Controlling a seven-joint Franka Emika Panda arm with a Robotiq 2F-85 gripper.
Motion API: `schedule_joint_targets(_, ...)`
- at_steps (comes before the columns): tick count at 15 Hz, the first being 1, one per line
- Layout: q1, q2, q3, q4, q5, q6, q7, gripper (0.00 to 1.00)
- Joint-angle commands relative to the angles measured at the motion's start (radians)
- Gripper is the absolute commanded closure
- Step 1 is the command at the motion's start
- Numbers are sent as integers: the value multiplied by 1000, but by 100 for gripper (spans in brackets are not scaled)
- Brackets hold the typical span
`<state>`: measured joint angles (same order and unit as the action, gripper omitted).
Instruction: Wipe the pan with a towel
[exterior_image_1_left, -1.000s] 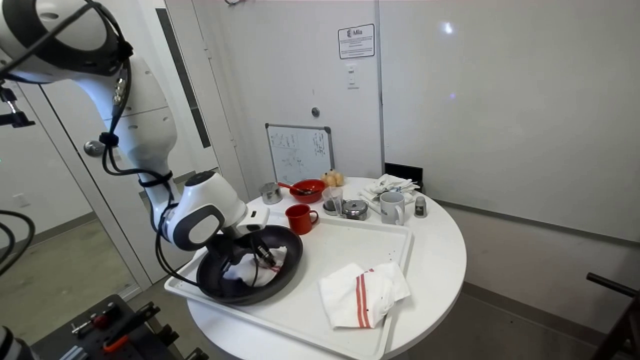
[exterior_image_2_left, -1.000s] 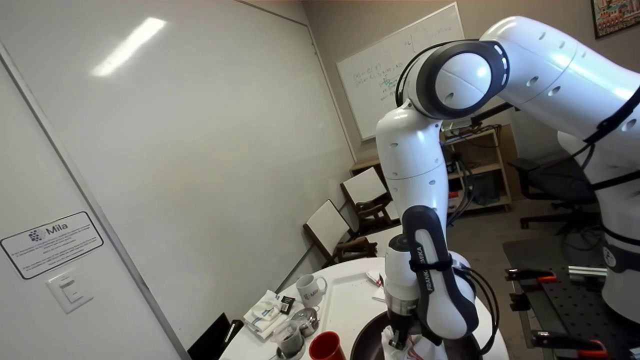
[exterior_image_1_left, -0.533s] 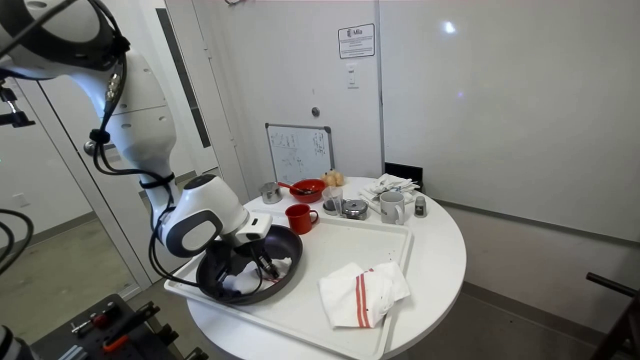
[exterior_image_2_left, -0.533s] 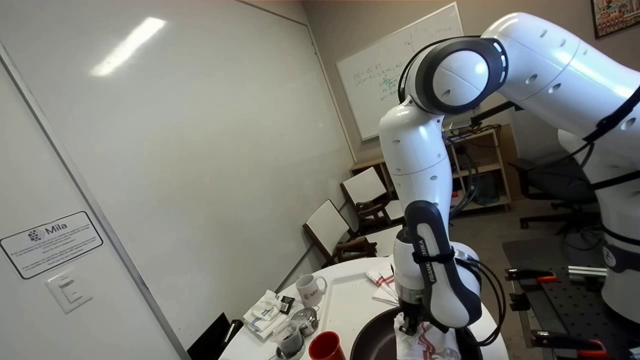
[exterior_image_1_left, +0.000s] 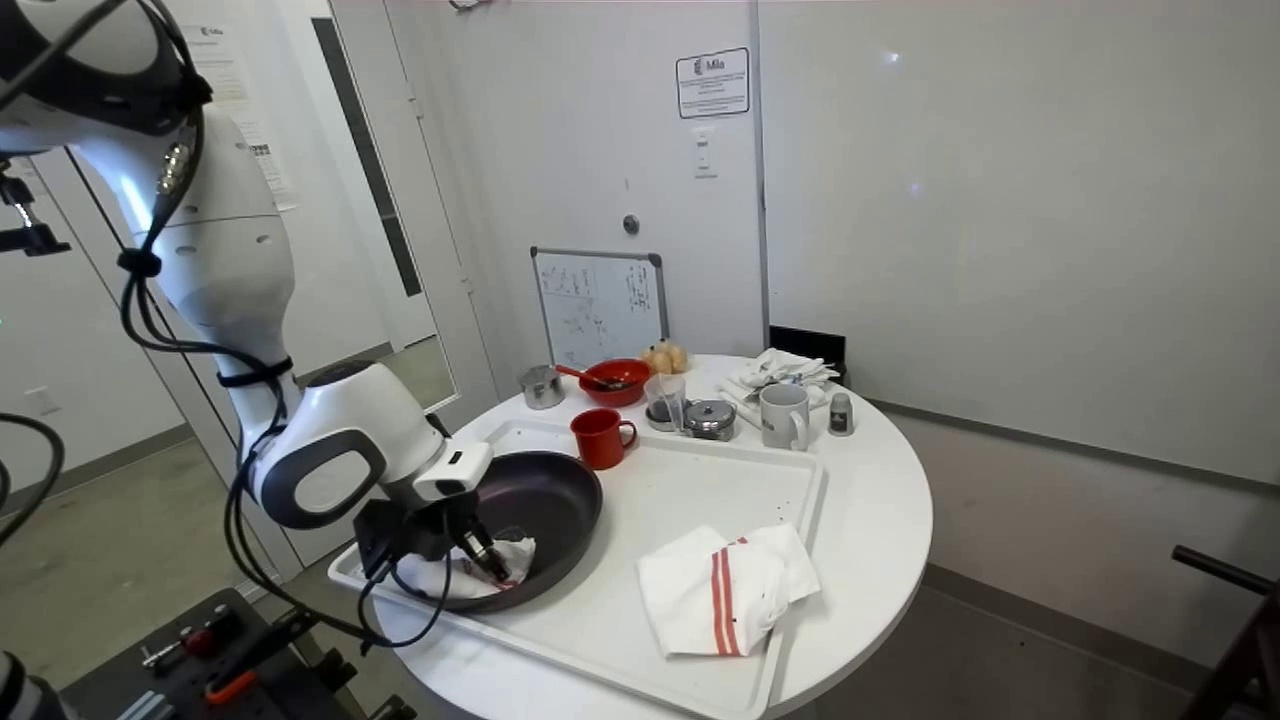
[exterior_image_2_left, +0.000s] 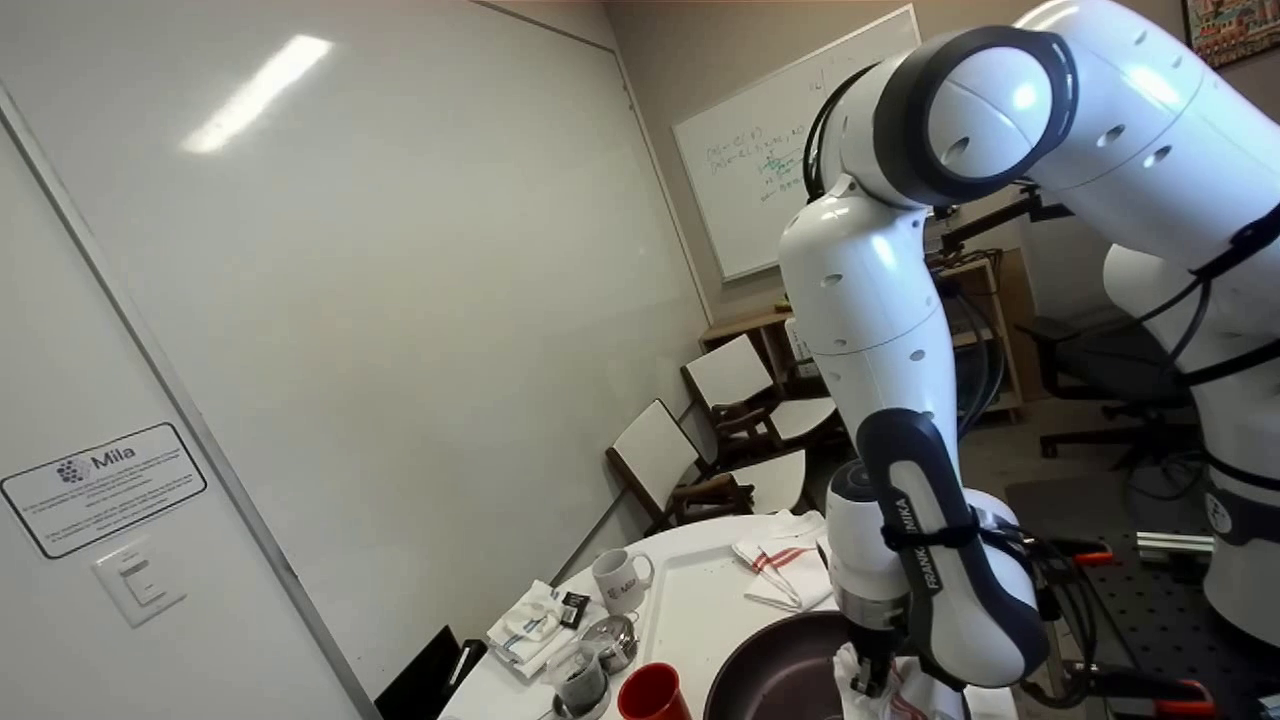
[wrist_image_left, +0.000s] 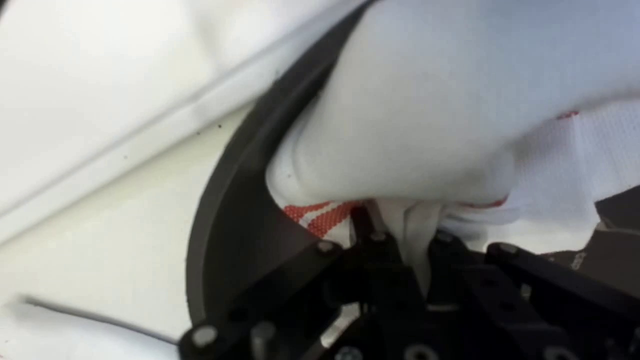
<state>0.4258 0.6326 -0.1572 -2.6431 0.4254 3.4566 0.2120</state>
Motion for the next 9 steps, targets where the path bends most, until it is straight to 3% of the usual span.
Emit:
schedule_joint_targets(1, 111, -23, -23, -46, 53, 0, -9, 97)
schedule_joint_targets(9, 319, 16, -87, 29, 60, 0, -52, 97)
